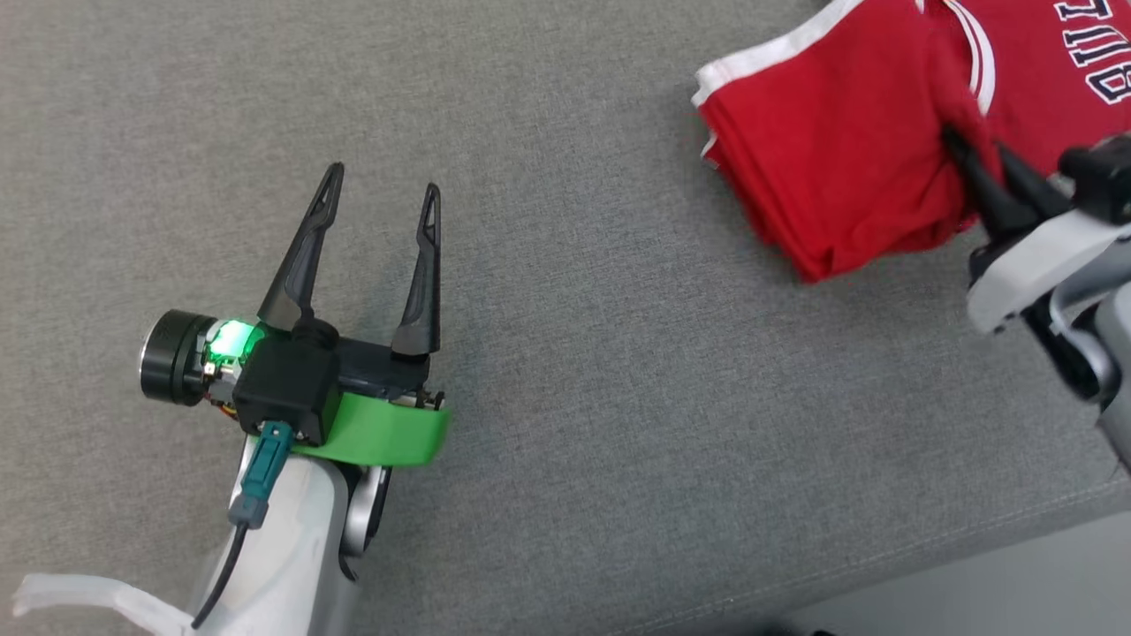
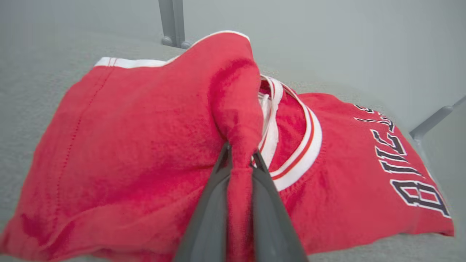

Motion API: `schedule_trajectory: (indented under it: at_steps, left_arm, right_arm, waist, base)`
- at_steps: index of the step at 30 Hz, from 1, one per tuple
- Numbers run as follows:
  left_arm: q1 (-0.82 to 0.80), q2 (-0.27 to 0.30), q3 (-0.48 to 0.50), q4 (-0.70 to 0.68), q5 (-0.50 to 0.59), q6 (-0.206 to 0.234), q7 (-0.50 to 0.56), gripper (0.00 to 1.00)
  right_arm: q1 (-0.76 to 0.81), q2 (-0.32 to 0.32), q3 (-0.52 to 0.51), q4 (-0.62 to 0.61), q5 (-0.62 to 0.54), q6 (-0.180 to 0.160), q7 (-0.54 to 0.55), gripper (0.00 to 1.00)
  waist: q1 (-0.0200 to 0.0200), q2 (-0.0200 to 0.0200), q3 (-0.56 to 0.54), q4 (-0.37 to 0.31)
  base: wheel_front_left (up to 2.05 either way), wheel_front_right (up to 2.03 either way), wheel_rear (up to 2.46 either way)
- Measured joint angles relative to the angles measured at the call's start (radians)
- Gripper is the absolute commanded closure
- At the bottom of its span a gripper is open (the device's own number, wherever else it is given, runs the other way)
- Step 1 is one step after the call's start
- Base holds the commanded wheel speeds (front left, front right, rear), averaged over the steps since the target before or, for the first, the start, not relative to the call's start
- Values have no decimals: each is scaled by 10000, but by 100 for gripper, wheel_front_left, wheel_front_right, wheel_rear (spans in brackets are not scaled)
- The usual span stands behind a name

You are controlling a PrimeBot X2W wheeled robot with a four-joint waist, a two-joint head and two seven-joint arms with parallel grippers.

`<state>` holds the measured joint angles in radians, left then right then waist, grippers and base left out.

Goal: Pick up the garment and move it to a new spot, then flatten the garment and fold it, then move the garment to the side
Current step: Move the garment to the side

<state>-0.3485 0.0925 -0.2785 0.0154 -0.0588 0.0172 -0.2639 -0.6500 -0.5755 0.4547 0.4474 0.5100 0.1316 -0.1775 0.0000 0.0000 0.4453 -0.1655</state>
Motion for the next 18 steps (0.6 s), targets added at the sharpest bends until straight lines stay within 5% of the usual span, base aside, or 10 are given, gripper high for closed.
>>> schedule_trajectory:
  at_steps: [7,12,13,15,18]
  left_arm:
    - [-606,111,-186,-67,151,-130,0,0]
    - [-981,157,-311,-104,213,-209,0,0]
    - [-1040,165,-318,-111,215,-213,0,0]
    - [-1090,184,-343,-113,230,-213,0,0]
    - [-1085,228,-355,-86,242,-203,0,0]
  right_arm:
    - [-1397,-1377,-876,1524,700,0,33,100]
    - [-1576,-1802,-1570,2754,1047,0,-213,100]
    - [-1592,-1760,-1624,2989,1110,-2,-242,87]
    - [-1603,-1563,-1678,3281,1214,0,-357,0]
    - [-1587,-1200,-1860,3659,1231,-2,-629,0]
  waist:
    - [0,0,937,-64]
    - [0,0,1439,155]
    - [0,0,1527,213]
    - [0,0,1654,307]
    - [0,0,1713,410]
  base:
    - [0,0,0]
    - [0,0,0]
    - [0,0,0]
    - [0,0,0]
    - [0,0,0]
